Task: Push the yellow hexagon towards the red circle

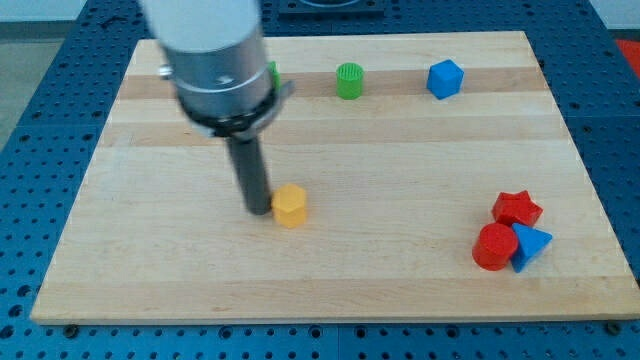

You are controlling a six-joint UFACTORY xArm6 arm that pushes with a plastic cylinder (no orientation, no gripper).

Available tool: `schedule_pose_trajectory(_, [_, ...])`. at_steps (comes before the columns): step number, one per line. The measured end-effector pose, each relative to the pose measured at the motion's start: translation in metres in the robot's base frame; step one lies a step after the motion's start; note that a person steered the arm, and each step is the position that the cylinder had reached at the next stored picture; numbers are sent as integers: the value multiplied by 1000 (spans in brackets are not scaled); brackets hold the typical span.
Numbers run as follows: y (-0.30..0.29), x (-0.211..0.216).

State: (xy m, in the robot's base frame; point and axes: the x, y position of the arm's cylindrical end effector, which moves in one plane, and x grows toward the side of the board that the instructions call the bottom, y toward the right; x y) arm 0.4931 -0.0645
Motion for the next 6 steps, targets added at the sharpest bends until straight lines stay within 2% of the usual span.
schedule_pose_trajectory(1, [60,-8])
schedule_pose_trajectory(2, [95,-8])
schedule_pose_trajectory(4, [38,-3])
schedule_pose_trajectory(5, [44,17])
schedule_pose_trajectory(6, [90,18])
